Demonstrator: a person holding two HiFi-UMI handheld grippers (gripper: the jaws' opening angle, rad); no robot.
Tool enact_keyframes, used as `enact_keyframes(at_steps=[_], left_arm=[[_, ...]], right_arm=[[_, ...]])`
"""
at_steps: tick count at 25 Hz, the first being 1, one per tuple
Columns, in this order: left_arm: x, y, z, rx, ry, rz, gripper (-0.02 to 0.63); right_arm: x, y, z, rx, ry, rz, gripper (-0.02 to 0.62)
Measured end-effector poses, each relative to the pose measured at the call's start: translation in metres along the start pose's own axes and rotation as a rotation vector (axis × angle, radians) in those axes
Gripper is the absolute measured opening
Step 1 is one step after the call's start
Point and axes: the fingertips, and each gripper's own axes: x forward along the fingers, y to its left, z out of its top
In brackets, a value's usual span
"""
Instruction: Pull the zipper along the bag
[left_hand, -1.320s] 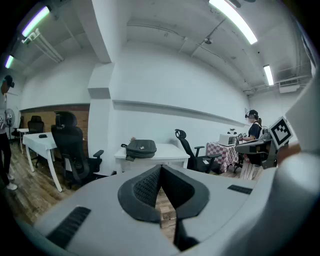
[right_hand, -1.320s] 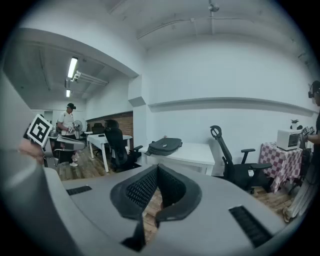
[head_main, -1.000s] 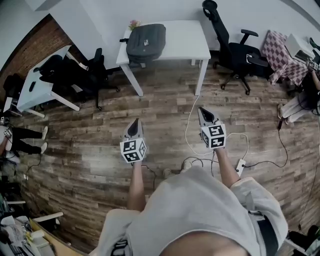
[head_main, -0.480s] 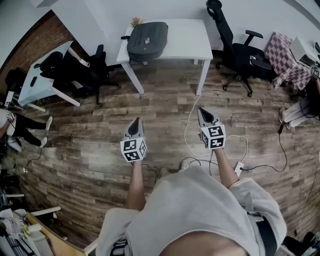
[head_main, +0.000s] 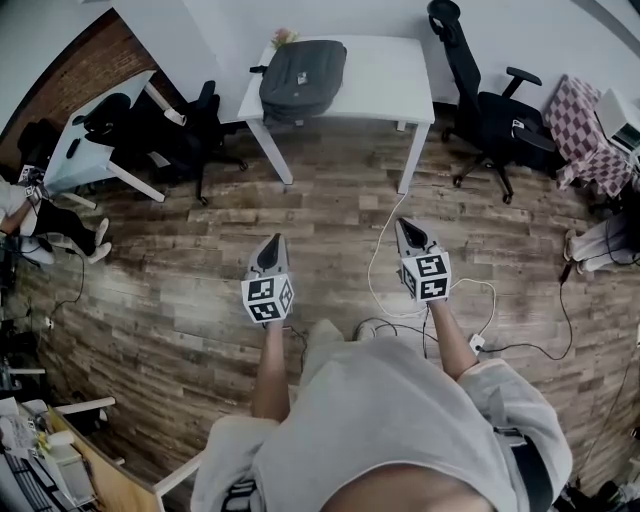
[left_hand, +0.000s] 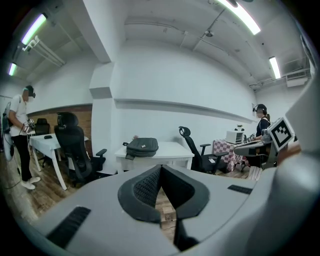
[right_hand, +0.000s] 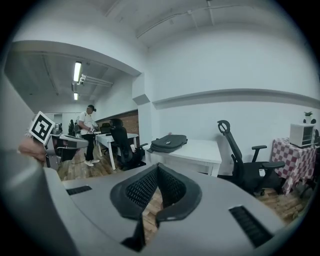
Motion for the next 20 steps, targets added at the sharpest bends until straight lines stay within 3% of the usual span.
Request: enact_keyframes(at_steps=[11,20], left_arm=[[0.055,0.020,0.004,-0.022,0.008,0.020,0.026],[0.140,0.070,0.013,-0.047,0.020,-0.004,0.026]], right_arm=[[0.062,-0.021,0.010,-0.010,0.011,0.032,0.014],[0.153,-0.032,0.025,-0.022,0.035,0.041,0.014]])
